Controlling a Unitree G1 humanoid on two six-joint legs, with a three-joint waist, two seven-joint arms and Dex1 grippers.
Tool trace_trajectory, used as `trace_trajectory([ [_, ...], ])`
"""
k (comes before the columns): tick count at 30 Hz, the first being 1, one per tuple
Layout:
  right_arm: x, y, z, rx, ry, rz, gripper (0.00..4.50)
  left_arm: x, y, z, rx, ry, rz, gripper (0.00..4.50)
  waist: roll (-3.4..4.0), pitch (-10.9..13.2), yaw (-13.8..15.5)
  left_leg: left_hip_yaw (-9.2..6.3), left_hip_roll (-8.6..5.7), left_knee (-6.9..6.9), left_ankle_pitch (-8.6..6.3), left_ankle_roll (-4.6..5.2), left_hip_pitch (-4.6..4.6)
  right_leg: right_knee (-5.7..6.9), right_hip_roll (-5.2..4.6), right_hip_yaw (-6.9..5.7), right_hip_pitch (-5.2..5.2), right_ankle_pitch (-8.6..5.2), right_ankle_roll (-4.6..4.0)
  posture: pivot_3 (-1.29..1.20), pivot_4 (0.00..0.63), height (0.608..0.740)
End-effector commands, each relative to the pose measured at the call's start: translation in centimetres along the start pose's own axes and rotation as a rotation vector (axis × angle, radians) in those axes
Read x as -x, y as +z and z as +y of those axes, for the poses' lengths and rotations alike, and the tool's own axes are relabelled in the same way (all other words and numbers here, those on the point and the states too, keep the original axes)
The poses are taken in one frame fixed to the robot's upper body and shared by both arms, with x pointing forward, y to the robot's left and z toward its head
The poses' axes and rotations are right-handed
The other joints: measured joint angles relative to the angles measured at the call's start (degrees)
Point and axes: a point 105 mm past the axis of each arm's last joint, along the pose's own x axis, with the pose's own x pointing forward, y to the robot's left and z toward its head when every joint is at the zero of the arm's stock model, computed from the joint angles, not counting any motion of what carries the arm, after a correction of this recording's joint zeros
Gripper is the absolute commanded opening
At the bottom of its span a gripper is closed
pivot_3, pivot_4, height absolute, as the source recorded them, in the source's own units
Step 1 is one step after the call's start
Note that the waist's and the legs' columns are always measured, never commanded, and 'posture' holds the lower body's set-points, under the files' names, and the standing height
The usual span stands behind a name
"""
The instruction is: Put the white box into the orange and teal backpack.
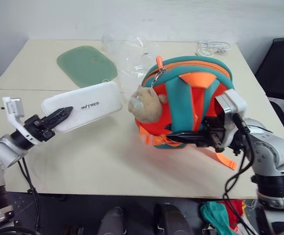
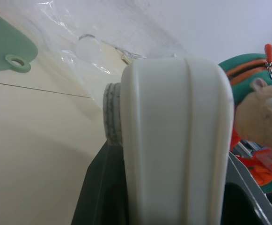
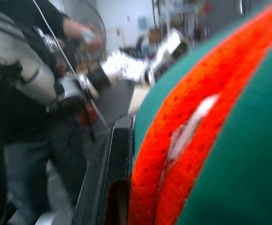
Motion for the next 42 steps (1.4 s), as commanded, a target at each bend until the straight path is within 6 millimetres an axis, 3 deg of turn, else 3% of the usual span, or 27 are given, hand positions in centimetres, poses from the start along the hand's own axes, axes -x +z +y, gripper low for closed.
trace_trajectory([
  [1,2.0,0.6,-0.5,0.046,-0.069,0.024,0.63,-0.2,2.0,-4.3,-0.114,-0.175,-0.006,1.24,0.00,0.0,0.0,0.00,-0.01,0.01,-0.01,0.00,0.00,-0.01,-0.02,0.00,0.01,0.00,0.00,0.00,0.150,0.740],
  [4,2.7,0.3,-0.8,0.039,-0.087,0.037,0.63,-1.2,2.8,-6.9,-0.168,-0.280,-0.023,1.24,-0.01,0.0,0.1,-0.06,-0.04,0.02,-0.01,0.01,0.00,-0.03,-0.08,-0.04,0.05,0.00,0.00,0.00,0.150,0.740],
  [6,2.8,0.0,-0.8,0.027,-0.078,0.038,0.62,-2.0,2.9,-7.5,-0.204,-0.302,-0.035,1.24,-0.01,0.0,0.1,-0.09,-0.04,0.02,0.00,-0.01,0.00,-0.02,-0.08,-0.07,0.07,0.00,0.00,0.00,0.150,0.740],
  [12,3.3,-1.5,-0.4,-0.004,-0.056,0.061,0.62,-5.9,2.3,-6.5,-0.346,-0.273,-0.046,1.24,-0.03,0.0,0.3,-0.09,-0.12,0.05,0.05,0.02,0.03,0.01,-0.03,-0.15,0.14,0.01,0.03,0.00,0.150,0.740],
  [16,3.3,-1.9,-0.3,-0.006,-0.054,0.064,0.61,-7.1,1.1,-7.0,-0.389,-0.357,0.016,1.24,-0.05,0.0,0.4,-0.05,-0.12,0.09,0.05,0.04,0.00,0.00,0.03,-0.15,0.14,0.03,0.06,0.00,0.150,0.740],
  [20,3.6,-2.0,-0.8,0.005,-0.083,0.059,0.61,-6.8,0.2,-8.2,-0.426,-0.454,0.079,1.24,-0.05,0.0,0.3,-0.04,-0.11,0.10,0.06,0.06,0.00,-0.01,0.03,-0.15,0.14,0.03,0.06,0.00,0.150,0.740],
  [28,3.1,-2.3,-1.6,0.007,-0.119,0.043,0.61,-4.2,0.8,-8.7,-0.429,-0.474,0.068,1.24,-0.05,0.0,0.1,-0.06,-0.07,0.10,0.07,0.06,0.00,0.01,0.03,-0.14,0.12,0.03,0.06,0.00,0.150,0.740],
  [32,2.7,-2.3,-2.0,0.005,-0.129,0.035,0.61,-4.3,0.1,-9.5,-0.429,-0.527,0.106,1.24,-0.05,0.0,0.1,-0.07,-0.08,0.11,0.07,0.05,0.00,0.02,0.01,-0.13,0.13,0.03,0.06,0.00,0.150,0.740],
  [36,2.3,-2.1,-2.1,0.002,-0.114,0.036,0.61,-6.1,-1.2,-8.3,-0.483,-0.493,0.178,1.24,-0.05,0.0,0.4,-0.09,-0.09,0.11,0.07,0.05,0.00,0.02,0.01,-0.15,0.14,0.03,0.06,0.00,0.150,0.740],
  [42,1.9,-2.1,-1.8,-0.005,-0.078,0.063,0.61,-10.3,-3.9,-7.4,-0.664,-0.549,0.405,1.24,-0.05,0.0,1.4,-0.04,-0.12,0.15,0.08,0.07,0.00,0.03,0.05,-0.15,0.14,0.03,0.06,0.00,0.150,0.740],
])
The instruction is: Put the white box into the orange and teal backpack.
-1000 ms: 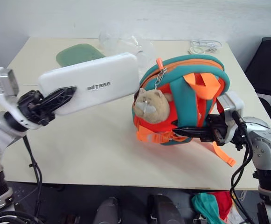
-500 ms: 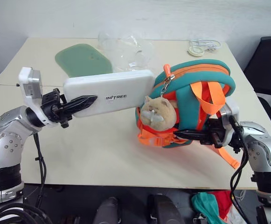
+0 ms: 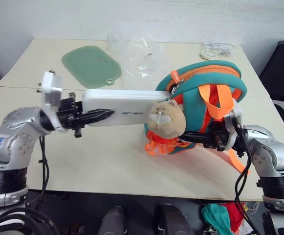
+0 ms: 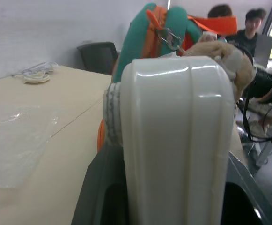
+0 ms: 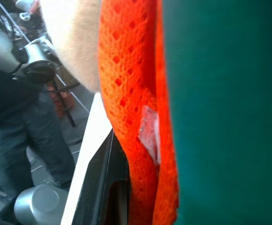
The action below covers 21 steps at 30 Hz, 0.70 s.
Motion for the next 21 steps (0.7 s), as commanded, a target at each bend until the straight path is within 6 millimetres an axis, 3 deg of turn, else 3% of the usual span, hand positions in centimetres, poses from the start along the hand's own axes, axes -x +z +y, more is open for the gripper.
trace_trajectory([
  [1,-0.6,0.8,0.6,0.030,0.056,0.010,0.61,-3.1,-1.7,0.9,-0.071,-0.059,0.161,1.24,0.00,0.0,0.2,0.02,0.00,0.00,0.00,0.00,0.00,-0.01,0.04,0.00,0.00,0.00,0.00,0.00,0.150,0.740],
  [4,-0.9,0.8,0.8,0.026,0.075,0.014,0.60,-6.7,-0.3,1.9,-0.069,-0.087,0.101,1.24,0.00,0.0,0.7,0.02,-0.03,0.14,0.02,0.05,-0.03,0.07,0.04,-0.02,0.02,0.01,0.02,0.00,0.150,0.740],
  [9,-1.4,0.6,1.1,0.020,0.101,0.020,0.60,-12.7,0.1,2.3,-0.017,-0.164,0.111,1.24,-0.01,0.0,0.3,-0.04,0.06,0.63,0.00,0.12,-0.65,0.39,0.17,-0.07,-0.33,0.06,0.11,0.00,0.150,0.740],
  [12,-1.6,0.8,1.0,0.027,0.101,0.016,0.60,-14.7,-0.5,2.6,0.019,-0.162,0.122,1.24,-0.02,0.0,0.2,-0.04,0.04,0.73,-0.01,0.14,-0.68,0.44,0.20,-0.22,-0.35,0.06,0.12,0.00,0.150,0.740],
  [13,-1.7,0.8,1.0,0.028,0.099,0.015,0.60,-15.0,-0.7,2.7,0.030,-0.157,0.116,1.24,-0.02,0.0,0.1,-0.03,0.04,0.75,-0.01,0.14,-0.66,0.45,0.20,-0.35,-0.35,0.07,0.13,0.00,0.150,0.740],
  [17,-1.4,1.0,1.0,0.036,0.075,0.009,0.60,-13.3,0.3,2.6,0.048,-0.162,0.038,2.44,-0.01,0.0,-0.1,-0.04,0.12,0.76,0.00,0.12,-0.61,0.46,0.21,-0.51,-0.36,0.06,0.12,0.00,0.150,0.740],
  [21,-0.9,0.9,0.8,0.037,0.031,0.005,0.60,-7.8,1.9,2.8,-0.050,-0.138,-0.014,3.70,-0.01,0.0,-0.8,-0.10,0.17,0.74,0.01,0.09,-0.62,0.54,0.20,-0.36,-0.35,0.06,0.12,0.00,0.150,0.740],
])
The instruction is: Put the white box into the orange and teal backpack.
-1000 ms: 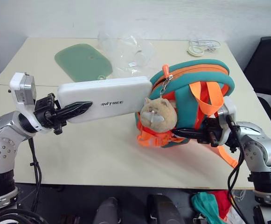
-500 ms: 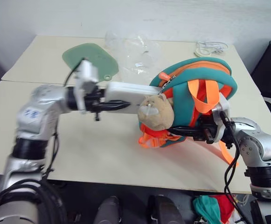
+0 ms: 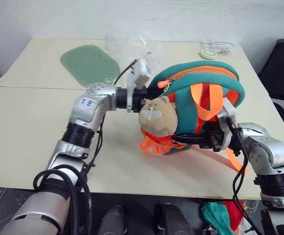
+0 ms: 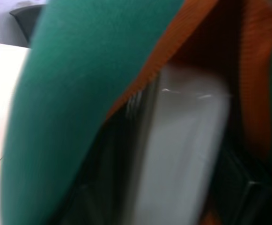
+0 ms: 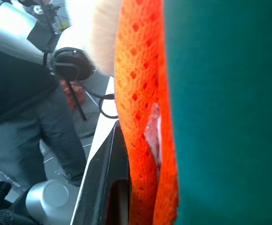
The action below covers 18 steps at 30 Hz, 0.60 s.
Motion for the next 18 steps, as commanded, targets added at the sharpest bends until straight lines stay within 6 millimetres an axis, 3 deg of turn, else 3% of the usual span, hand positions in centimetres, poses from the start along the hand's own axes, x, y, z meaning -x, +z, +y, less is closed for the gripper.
trace_trajectory([
  [1,0.4,0.7,0.3,0.032,-0.019,-0.018,0.60,5.1,2.6,-1.2,-0.140,-0.012,-0.051,3.71,0.00,0.0,-0.4,-0.03,0.01,0.00,0.00,-0.01,-0.02,0.00,0.00,0.10,0.00,0.00,-0.01,0.00,0.150,0.740],
  [4,0.5,0.6,0.2,0.029,-0.035,-0.022,0.60,8.2,1.7,-2.9,-0.125,-0.079,0.023,3.71,0.00,0.0,-0.5,-0.09,-0.02,0.01,0.01,-0.02,-0.03,-0.01,-0.03,0.16,0.02,-0.01,-0.01,0.00,0.150,0.740],
  [6,0.5,0.5,0.0,0.027,-0.039,-0.022,0.60,9.1,1.6,-3.8,-0.122,-0.112,0.033,3.71,0.00,0.0,-0.3,-0.10,-0.07,0.01,0.00,0.00,-0.03,-0.02,-0.08,0.17,0.04,-0.01,-0.01,0.00,0.150,0.740],
  [15,0.0,0.2,-0.5,0.013,-0.031,-0.021,0.60,3.6,3.1,-5.3,-0.173,-0.144,-0.134,3.71,0.00,0.0,0.8,-0.21,-0.17,0.13,-0.08,0.16,-0.06,-0.11,-0.19,0.12,0.21,0.02,0.04,0.00,0.150,0.740],
  [18,-0.1,0.2,-0.7,0.016,-0.030,-0.021,0.60,2.2,1.9,-5.0,-0.183,-0.107,-0.098,3.71,0.00,0.0,0.5,-0.17,-0.14,0.13,-0.07,0.13,-0.03,-0.07,-0.12,0.16,0.20,0.02,0.05,0.00,0.150,0.740],
])
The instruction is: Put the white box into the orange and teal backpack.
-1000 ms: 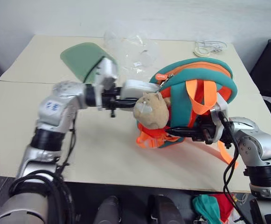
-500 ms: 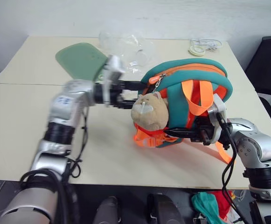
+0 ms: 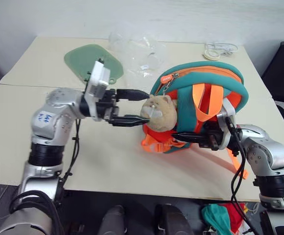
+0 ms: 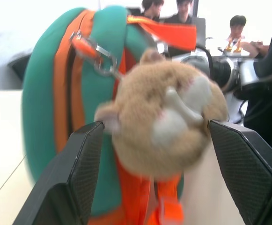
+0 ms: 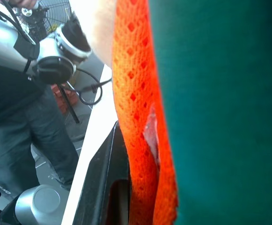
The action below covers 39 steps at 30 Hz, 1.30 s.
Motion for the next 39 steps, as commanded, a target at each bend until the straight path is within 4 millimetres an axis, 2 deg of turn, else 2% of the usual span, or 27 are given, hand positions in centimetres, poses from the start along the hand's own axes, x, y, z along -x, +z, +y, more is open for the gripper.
trace_trajectory([
  [1,-0.3,0.6,0.0,0.032,0.015,-0.006,0.60,-0.9,-0.1,0.4,-0.069,0.050,0.034,3.71,0.00,0.0,-0.1,0.02,0.02,0.00,0.01,-0.01,0.01,0.00,0.03,0.01,-0.01,0.00,0.00,0.00,0.150,0.740],
  [2,-0.4,0.6,-0.1,0.033,0.015,-0.007,0.60,-0.9,-0.1,0.6,-0.081,0.069,0.027,3.31,0.00,0.0,0.0,0.03,0.02,-0.01,0.02,-0.03,0.05,0.02,0.04,0.02,0.00,0.00,0.00,0.00,0.150,0.740],
  [8,-0.3,0.8,-0.1,0.041,0.004,-0.016,0.60,0.1,-0.1,0.2,-0.046,0.082,0.011,1.59,0.00,0.0,0.1,0.02,0.02,0.00,0.03,-0.04,0.05,0.03,0.02,0.03,0.00,0.00,0.00,0.00,0.150,0.740],
  [11,-0.1,1.0,-0.2,0.046,-0.013,-0.026,0.60,1.4,0.6,0.4,-0.023,0.110,-0.018,0.89,0.00,0.0,0.0,0.00,0.04,0.00,0.03,-0.04,0.05,0.03,0.02,0.02,0.00,0.00,0.00,0.00,0.150,0.740],
  [13,0.0,1.1,-0.3,0.051,-0.026,-0.034,0.60,3.4,1.3,1.1,-0.011,0.159,-0.014,0.50,0.00,0.0,-0.1,0.01,0.04,0.00,0.03,-0.04,0.06,0.03,0.02,0.03,0.00,0.00,0.00,0.00,0.150,0.740],
  [16,0.2,1.3,-0.4,0.056,-0.045,-0.047,0.60,6.8,1.9,2.6,0.030,0.273,-0.005,0.31,0.01,0.0,-0.3,0.02,0.06,-0.02,0.03,-0.06,0.06,0.03,0.04,0.03,-0.03,0.00,-0.01,0.00,0.150,0.740],
  [19,0.5,1.5,-0.5,0.060,-0.067,-0.059,0.60,10.5,1.2,4.0,0.088,0.403,0.059,0.31,0.00,0.0,-0.4,0.03,0.05,-0.04,0.04,-0.06,0.08,0.03,0.04,0.02,-0.04,-0.01,-0.01,0.00,0.150,0.740],
  [21,0.7,1.5,-0.4,0.061,-0.080,-0.063,0.60,12.0,0.3,4.9,0.133,0.476,0.097,0.31,0.00,0.0,-0.3,0.03,0.04,-0.05,0.04,-0.06,0.07,0.04,0.04,0.00,-0.04,-0.01,-0.01,0.00,0.150,0.740],
  [23,0.8,1.5,-0.4,0.059,-0.092,-0.070,0.60,12.7,-0.9,5.3,0.179,0.508,0.125,0.31,0.00,0.0,0.0,0.02,0.03,-0.05,0.03,-0.05,0.06,0.04,0.02,-0.01,-0.03,-0.01,-0.01,0.00,0.150,0.740],
  [25,0.9,1.6,-0.4,0.057,-0.102,-0.076,0.60,12.6,-2.4,5.3,0.247,0.509,0.158,0.31,0.00,0.0,0.0,0.03,0.02,-0.05,0.03,-0.04,0.05,0.04,0.02,0.00,-0.03,-0.01,-0.01,0.00,0.150,0.740],
  [26,0.9,1.6,-0.3,0.055,-0.109,-0.082,0.60,12.0,-4.3,4.9,0.275,0.476,0.224,0.31,0.00,0.0,0.0,0.02,0.02,-0.05,0.03,-0.04,0.05,0.04,0.02,0.00,-0.03,-0.01,-0.01,0.00,0.150,0.740],
  [28,0.9,1.5,-0.3,0.052,-0.120,-0.092,0.60,10.2,-7.6,4.1,0.270,0.394,0.334,0.31,0.01,0.0,0.1,0.03,0.01,-0.05,0.02,-0.04,0.05,0.04,0.01,0.00,-0.03,-0.01,-0.01,0.00,0.150,0.740],
  [30,0.8,1.4,-0.2,0.048,-0.126,-0.099,0.60,8.4,-9.1,3.9,0.247,0.351,0.345,0.31,0.01,0.0,0.2,0.06,-0.03,-0.04,0.02,-0.03,0.05,0.06,-0.01,0.02,-0.03,-0.01,-0.01,0.00,0.150,0.740],
  [33,0.7,1.3,-0.1,0.039,-0.138,-0.114,0.60,5.2,-10.7,3.5,0.288,0.312,0.298,0.31,0.01,0.0,0.2,0.04,-0.01,0.01,0.02,-0.02,-0.01,0.07,-0.01,0.01,-0.05,0.00,-0.01,0.00,0.150,0.740],
  [34,0.6,1.2,-0.1,0.038,-0.140,-0.117,0.60,4.7,-11.1,3.3,0.300,0.300,0.299,0.31,0.00,0.0,0.2,0.04,0.00,0.01,0.02,-0.02,-0.02,0.06,-0.01,0.01,-0.05,0.00,-0.01,0.00,0.150,0.740],
  [37,0.5,1.1,-0.1,0.044,-0.158,-0.121,0.60,4.1,-12.1,1.8,0.307,0.250,0.339,0.31,0.01,0.0,0.1,0.04,0.00,0.00,0.02,-0.02,0.00,0.07,-0.01,0.01,-0.06,0.00,-0.01,0.00,0.150,0.740],
  [39,0.8,0.9,-0.6,0.063,-0.208,-0.114,0.60,4.7,-11.7,1.3,0.308,0.283,0.315,0.31,0.01,0.0,-0.1,0.07,0.00,-0.06,0.02,-0.02,0.04,0.06,0.00,0.06,-0.06,0.00,-0.01,0.00,0.150,0.740],
])
